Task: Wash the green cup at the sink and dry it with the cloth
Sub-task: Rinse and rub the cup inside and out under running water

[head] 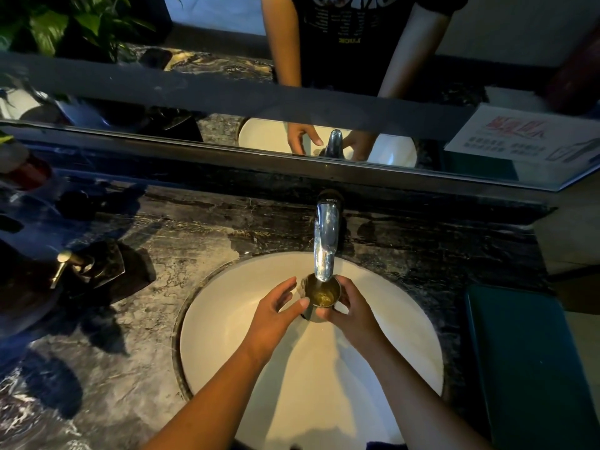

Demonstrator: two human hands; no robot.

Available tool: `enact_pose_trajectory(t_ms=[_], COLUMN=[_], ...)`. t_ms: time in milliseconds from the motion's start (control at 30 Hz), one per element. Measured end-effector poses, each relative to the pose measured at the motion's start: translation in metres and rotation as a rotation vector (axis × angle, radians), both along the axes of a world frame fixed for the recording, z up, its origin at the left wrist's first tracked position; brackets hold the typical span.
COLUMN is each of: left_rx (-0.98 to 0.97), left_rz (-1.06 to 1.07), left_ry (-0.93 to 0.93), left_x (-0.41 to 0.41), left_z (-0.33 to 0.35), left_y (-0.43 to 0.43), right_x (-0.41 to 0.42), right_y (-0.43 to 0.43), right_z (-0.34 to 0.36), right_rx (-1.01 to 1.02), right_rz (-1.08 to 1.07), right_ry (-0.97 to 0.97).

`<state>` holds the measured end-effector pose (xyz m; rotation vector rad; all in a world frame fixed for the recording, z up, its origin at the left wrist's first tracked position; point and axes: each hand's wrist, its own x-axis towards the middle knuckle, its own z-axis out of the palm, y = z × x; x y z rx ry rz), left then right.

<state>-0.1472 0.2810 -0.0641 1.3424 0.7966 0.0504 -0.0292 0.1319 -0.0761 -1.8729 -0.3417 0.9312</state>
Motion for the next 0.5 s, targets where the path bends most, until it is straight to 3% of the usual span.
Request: enact_pose_trajectory(t_ms=[367,500], left_rx=[-0.018,-0.017], left_rz=[0.008,0.004], left_ry=[-0.022,-0.025], left_x=[0.0026,0.0036], left_z=[0.0032,0.0043], left_y=[-0.0039,-0.003], right_x=[-0.0026,-0.0002], right_y=[0.003,0.0036], right_z=[0.004,0.0009], right_rx=[-0.022,-0.054], right_rz=[-0.029,0.068], right_ry=[0.002,0.046])
